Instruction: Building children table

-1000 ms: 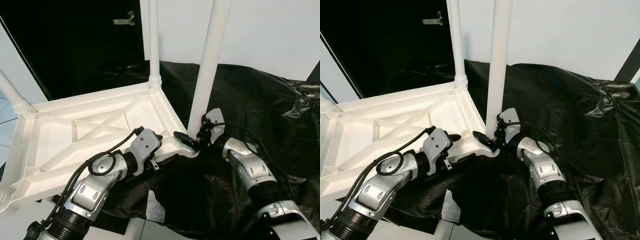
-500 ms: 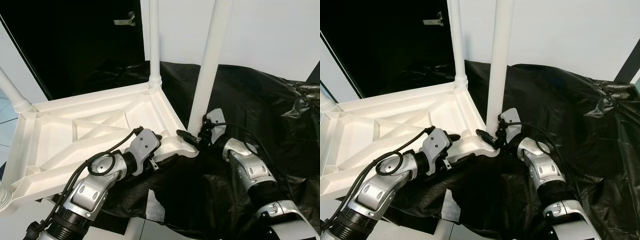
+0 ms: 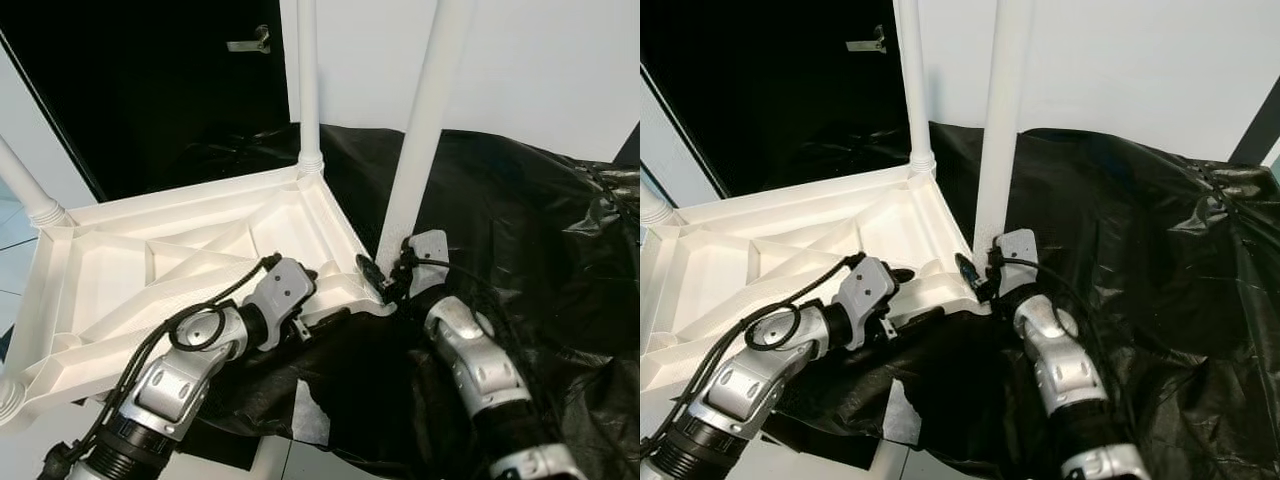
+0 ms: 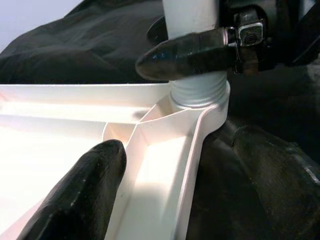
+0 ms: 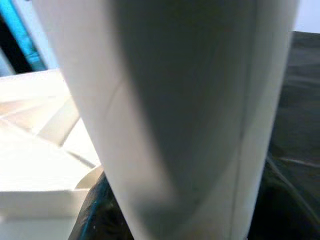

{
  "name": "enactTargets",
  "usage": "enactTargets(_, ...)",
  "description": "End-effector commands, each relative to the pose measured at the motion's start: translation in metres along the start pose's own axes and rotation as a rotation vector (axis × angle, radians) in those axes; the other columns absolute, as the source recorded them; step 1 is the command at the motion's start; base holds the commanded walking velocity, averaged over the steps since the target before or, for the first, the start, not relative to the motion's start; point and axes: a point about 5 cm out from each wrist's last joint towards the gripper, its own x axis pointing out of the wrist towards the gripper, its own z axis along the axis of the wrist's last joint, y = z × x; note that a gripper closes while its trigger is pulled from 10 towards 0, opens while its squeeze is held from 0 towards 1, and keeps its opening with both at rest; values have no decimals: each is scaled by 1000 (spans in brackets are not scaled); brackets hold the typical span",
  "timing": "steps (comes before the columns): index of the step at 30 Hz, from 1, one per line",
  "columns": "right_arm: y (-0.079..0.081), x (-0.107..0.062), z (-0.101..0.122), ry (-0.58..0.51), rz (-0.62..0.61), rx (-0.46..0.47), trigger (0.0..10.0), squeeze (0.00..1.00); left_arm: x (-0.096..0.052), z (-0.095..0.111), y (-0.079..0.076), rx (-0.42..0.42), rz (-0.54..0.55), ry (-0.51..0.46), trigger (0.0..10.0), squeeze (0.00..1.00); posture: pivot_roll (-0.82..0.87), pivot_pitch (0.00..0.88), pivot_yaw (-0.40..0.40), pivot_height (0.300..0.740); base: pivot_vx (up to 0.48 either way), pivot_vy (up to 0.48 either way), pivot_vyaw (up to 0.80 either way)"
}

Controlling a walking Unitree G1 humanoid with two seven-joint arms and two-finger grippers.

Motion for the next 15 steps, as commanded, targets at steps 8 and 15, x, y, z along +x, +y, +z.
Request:
enactTargets(8, 6, -5, -3, 36, -123, 0, 10000, 0, -1, 9, 5, 36, -54, -10, 10000, 0, 11, 0, 18, 740, 0, 0, 0)
enactTargets(15, 6, -12, -3, 40, -228, 14, 10000, 0, 0, 10, 8, 32, -35, -14, 10000, 0, 21, 0, 8, 740, 0, 0, 0)
